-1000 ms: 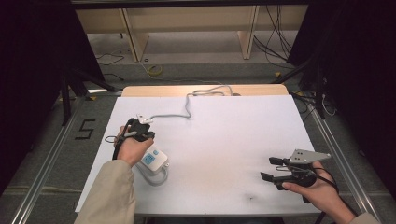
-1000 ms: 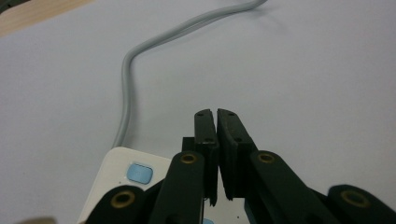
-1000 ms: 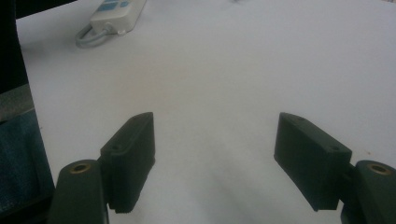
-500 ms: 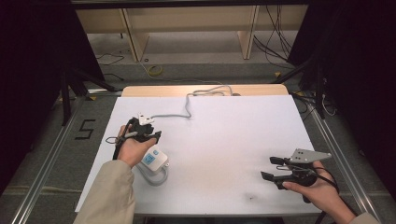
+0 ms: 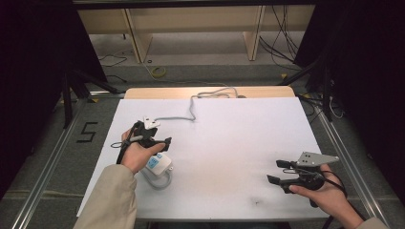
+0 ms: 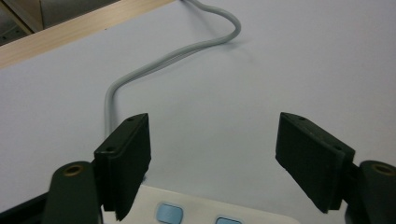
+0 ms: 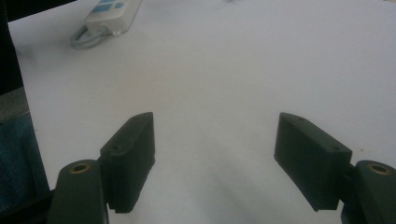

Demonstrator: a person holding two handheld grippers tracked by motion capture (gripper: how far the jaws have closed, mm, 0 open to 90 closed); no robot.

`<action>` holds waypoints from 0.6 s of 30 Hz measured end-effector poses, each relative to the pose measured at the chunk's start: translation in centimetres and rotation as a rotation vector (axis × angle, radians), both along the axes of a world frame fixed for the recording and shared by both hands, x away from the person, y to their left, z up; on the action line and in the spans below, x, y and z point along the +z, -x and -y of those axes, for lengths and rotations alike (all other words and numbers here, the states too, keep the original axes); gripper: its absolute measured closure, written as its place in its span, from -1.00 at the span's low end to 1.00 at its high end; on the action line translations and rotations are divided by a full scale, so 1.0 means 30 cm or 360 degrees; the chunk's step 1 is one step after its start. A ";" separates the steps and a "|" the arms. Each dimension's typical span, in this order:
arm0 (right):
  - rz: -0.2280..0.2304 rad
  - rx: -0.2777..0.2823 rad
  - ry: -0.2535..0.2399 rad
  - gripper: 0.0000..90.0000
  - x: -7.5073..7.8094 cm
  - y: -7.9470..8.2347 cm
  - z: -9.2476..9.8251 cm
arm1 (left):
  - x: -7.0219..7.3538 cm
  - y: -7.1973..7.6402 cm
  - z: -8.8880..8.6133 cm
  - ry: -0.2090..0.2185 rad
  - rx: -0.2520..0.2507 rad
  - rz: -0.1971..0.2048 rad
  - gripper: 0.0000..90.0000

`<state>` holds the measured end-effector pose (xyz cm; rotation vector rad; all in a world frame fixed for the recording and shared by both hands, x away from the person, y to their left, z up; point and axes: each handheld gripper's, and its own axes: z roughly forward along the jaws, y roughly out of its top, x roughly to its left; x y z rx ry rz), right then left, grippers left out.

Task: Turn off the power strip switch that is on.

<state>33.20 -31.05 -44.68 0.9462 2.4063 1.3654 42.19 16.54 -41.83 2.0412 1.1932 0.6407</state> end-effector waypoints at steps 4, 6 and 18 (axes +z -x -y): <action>-0.0003 -0.0002 -0.0004 -0.35 0.000 0.000 0.000 | 0.006 0.018 0.022 0.0023 -0.0066 0.0018 -0.48; -0.0001 -0.0002 -0.0007 -0.35 -0.001 -0.001 0.000 | 0.008 0.029 0.032 0.0028 -0.0095 0.0022 -0.52; -0.0004 -0.0010 -0.0018 -0.35 -0.002 -0.003 0.003 | 0.003 0.081 0.067 0.0050 -0.0203 0.0053 -0.56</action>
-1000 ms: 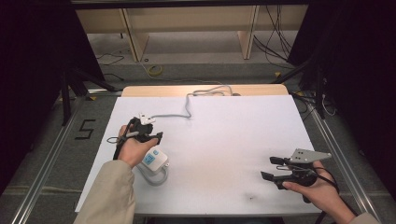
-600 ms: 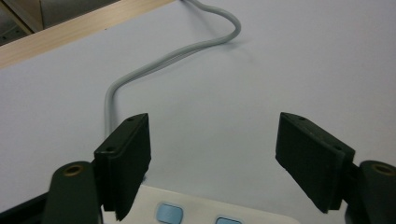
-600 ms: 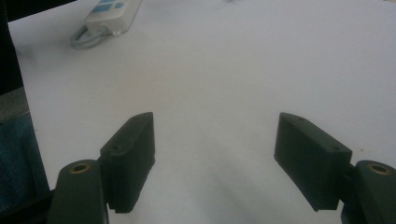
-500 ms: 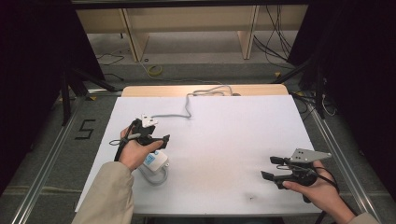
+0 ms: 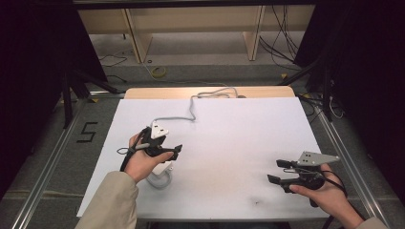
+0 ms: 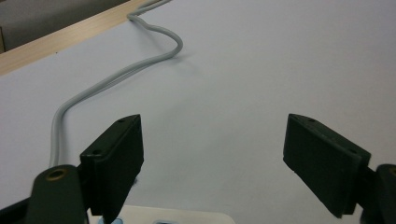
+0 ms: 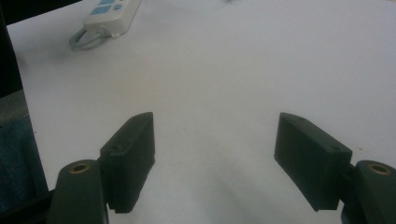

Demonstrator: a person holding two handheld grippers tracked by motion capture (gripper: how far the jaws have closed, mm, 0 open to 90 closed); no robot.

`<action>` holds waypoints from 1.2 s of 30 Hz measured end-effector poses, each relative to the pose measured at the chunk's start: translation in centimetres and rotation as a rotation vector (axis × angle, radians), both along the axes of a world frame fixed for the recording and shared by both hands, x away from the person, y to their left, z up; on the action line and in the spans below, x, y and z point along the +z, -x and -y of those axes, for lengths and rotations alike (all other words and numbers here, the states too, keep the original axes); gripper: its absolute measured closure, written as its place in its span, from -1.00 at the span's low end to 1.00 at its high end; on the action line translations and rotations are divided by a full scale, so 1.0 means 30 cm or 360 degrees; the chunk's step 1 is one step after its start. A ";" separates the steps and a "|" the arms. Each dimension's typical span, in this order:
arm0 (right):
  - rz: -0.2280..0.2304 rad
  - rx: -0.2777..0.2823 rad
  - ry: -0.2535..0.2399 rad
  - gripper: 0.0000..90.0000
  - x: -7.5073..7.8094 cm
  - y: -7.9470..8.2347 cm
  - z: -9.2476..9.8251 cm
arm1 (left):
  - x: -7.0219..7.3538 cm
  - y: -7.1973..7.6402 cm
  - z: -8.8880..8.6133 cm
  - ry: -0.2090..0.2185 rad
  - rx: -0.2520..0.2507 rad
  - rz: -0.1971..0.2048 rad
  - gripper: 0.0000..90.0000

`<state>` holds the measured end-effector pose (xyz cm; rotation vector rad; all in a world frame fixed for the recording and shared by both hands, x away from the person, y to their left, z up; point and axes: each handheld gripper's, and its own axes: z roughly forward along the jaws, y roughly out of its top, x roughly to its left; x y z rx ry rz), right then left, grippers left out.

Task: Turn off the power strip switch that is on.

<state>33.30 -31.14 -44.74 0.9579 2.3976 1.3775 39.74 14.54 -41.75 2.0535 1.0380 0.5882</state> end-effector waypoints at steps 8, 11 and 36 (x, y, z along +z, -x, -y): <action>0.0000 -0.0003 -0.0001 -0.35 0.000 0.000 0.001 | -0.007 0.029 0.000 0.0019 -0.0039 0.0025 -0.58; 0.0000 -0.0004 -0.0004 -0.35 -0.001 -0.001 0.003 | -0.011 0.037 -0.002 0.0031 -0.0037 0.0010 -0.58; -0.0008 0.0012 0.0009 -0.34 -0.005 0.000 0.000 | -0.042 0.110 -0.064 0.0051 -0.0022 0.0065 -0.61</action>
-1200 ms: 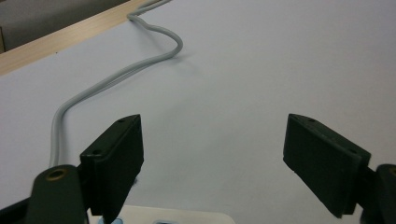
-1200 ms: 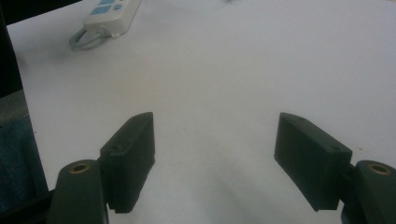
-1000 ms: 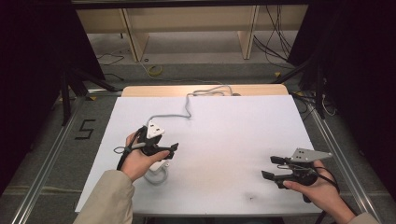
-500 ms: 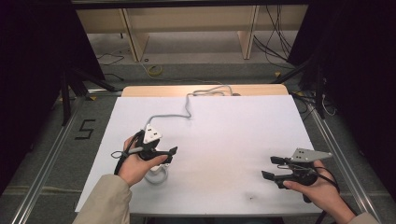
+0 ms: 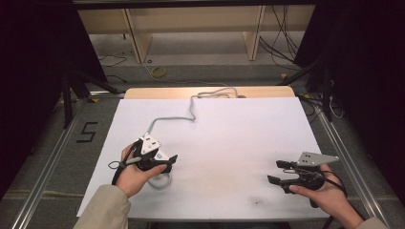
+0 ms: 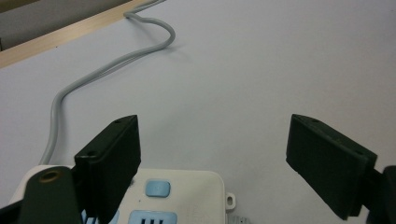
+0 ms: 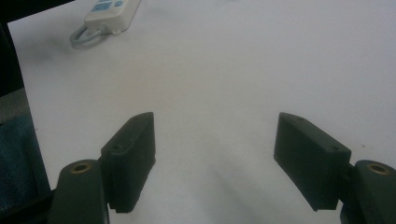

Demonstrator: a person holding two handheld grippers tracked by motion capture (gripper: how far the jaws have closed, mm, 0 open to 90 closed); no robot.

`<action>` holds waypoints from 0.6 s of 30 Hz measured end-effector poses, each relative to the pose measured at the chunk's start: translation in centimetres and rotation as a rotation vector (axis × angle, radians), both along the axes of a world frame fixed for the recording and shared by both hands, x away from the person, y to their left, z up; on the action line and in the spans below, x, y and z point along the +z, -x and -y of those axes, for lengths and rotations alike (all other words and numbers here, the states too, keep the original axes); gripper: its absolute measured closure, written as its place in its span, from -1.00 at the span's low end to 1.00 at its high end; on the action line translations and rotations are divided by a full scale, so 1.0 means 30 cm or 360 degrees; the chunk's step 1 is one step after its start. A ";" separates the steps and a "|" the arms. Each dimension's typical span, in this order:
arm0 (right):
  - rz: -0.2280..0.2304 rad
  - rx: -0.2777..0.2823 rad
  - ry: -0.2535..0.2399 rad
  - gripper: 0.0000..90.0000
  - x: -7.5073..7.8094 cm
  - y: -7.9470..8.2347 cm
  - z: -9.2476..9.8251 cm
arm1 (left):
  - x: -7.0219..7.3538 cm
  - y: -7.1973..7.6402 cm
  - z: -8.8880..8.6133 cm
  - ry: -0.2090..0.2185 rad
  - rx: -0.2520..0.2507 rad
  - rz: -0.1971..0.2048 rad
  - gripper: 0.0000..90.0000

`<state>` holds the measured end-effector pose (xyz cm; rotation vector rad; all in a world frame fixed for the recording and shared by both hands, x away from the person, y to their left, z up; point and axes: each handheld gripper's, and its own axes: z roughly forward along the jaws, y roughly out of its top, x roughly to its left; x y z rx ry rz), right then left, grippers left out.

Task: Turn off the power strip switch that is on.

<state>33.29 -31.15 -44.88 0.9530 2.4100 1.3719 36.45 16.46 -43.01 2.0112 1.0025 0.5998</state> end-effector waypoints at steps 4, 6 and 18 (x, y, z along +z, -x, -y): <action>0.0000 0.0001 0.0002 -0.34 -0.001 0.000 -0.002 | 0.001 0.014 -0.010 0.0003 0.0004 0.0030 -0.62; 0.0001 0.0003 0.0002 -0.34 -0.001 0.000 -0.003 | 0.000 0.020 -0.015 0.0000 0.0003 0.0033 -0.62; -0.0006 0.0017 0.0002 -0.34 0.000 0.001 -0.006 | -0.013 0.067 -0.031 -0.0014 0.0002 0.0039 -0.63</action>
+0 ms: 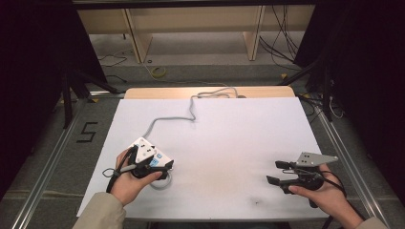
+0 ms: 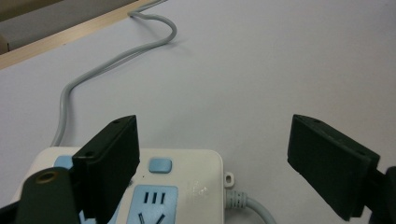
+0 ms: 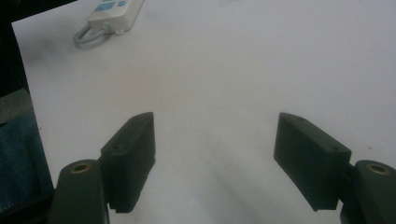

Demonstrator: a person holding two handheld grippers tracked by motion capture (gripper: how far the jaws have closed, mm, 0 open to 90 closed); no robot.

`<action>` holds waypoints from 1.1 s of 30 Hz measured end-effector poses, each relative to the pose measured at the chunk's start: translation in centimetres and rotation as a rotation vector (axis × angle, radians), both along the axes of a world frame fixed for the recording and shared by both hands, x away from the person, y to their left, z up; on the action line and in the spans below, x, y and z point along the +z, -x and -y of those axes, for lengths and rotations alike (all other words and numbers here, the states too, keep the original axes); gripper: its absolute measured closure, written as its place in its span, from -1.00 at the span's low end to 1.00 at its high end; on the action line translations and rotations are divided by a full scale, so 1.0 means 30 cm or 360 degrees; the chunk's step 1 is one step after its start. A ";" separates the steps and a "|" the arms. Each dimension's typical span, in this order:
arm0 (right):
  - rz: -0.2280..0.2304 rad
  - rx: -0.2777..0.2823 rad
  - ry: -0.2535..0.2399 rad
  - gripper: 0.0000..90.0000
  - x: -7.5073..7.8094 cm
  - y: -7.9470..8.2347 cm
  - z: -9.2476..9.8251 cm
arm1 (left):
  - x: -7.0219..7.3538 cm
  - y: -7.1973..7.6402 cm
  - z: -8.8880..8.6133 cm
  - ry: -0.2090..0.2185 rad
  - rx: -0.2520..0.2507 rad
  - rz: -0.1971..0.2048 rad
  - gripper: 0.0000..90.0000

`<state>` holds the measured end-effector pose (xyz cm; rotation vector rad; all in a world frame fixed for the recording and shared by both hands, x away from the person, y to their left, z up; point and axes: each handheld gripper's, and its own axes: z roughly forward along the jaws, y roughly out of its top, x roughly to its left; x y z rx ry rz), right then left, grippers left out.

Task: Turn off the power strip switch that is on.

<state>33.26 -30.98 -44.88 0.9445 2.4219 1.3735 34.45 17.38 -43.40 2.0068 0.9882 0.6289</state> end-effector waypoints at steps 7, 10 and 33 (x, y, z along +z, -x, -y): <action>-0.0001 0.0005 0.0000 -0.34 -0.001 0.002 -0.003 | -0.008 0.036 -0.018 -0.0021 0.0009 0.0009 -0.63; -0.0003 0.0007 0.0001 -0.34 -0.001 0.003 -0.003 | -0.012 0.047 -0.028 -0.0044 0.0015 0.0012 -0.63; 0.0006 0.0012 -0.0001 -0.34 0.000 0.005 0.000 | -0.033 0.082 -0.041 -0.0059 0.0034 0.0024 -0.63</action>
